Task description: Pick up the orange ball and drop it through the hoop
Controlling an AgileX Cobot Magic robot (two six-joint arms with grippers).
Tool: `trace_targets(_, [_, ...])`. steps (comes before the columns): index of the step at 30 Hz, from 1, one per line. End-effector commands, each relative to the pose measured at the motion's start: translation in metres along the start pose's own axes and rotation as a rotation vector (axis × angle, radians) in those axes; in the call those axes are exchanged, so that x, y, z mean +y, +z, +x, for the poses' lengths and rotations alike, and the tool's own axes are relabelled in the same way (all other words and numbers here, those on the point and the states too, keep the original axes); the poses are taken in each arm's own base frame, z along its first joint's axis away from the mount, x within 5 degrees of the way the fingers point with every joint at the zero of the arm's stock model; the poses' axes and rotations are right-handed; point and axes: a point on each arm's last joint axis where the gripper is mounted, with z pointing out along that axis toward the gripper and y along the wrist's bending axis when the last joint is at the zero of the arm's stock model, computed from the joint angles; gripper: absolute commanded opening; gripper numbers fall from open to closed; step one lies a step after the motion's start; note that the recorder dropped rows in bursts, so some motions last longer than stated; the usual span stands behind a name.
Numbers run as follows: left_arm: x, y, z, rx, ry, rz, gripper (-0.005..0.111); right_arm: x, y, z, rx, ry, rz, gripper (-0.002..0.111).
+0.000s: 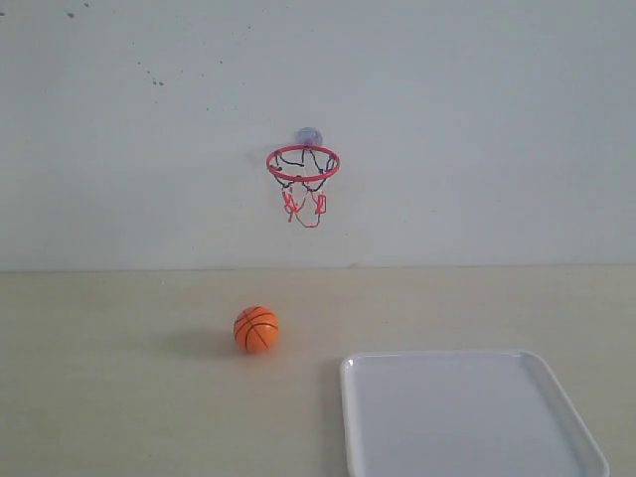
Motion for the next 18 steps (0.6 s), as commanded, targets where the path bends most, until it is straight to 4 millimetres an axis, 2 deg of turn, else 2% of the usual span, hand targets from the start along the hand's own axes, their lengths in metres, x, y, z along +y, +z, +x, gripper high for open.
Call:
trace_targets(1, [-0.0002,0.0001,0.0001,-0.006,0.007,0.006,0.004,-0.0005,-0.0021,-0.0014,-0.029,-0.018,0.004,0.0])
trace_targets(18, [-0.0002,0.0001,0.0001,-0.006,0.007,0.006,0.004,-0.0027,-0.0023,-0.0019,-0.038,-0.007,0.043,0.0])
